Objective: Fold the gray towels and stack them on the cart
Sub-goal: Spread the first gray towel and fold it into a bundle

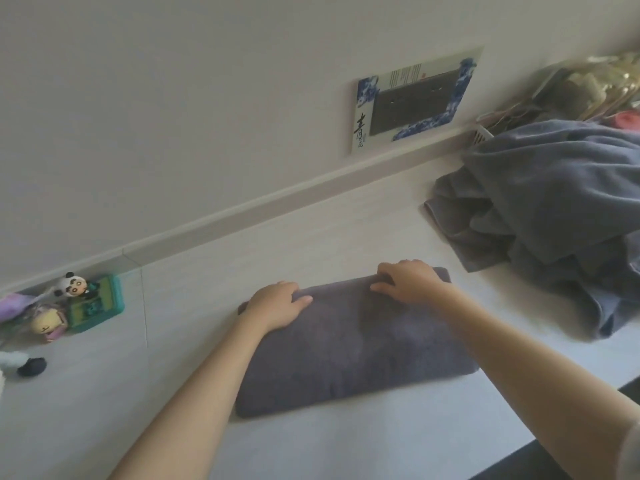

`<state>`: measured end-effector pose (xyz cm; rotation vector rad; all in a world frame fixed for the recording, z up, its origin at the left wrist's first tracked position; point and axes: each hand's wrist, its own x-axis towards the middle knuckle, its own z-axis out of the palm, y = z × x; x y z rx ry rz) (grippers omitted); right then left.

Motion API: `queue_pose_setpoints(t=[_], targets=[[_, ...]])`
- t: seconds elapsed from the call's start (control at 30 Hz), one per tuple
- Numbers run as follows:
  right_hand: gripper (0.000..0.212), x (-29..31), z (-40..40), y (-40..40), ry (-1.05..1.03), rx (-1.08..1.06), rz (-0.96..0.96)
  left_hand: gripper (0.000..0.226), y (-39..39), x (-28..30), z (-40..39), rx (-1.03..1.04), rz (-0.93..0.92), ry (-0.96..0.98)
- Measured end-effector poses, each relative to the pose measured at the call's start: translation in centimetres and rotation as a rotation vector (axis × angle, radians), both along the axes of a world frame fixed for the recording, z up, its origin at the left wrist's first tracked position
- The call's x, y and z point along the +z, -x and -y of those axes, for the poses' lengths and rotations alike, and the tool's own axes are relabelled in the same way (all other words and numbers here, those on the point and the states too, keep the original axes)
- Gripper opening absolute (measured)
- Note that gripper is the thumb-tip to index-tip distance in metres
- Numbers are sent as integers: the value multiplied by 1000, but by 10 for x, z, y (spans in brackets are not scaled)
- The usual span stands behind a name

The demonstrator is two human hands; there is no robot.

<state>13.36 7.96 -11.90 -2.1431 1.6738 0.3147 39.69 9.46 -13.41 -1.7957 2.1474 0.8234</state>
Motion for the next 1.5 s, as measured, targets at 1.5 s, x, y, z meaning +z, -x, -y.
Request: queue_pose_setpoints(t=[1.5], targets=[[46, -23, -139, -119, -35, -870, 1190, 35, -2, 56, -82, 954, -848, -86]])
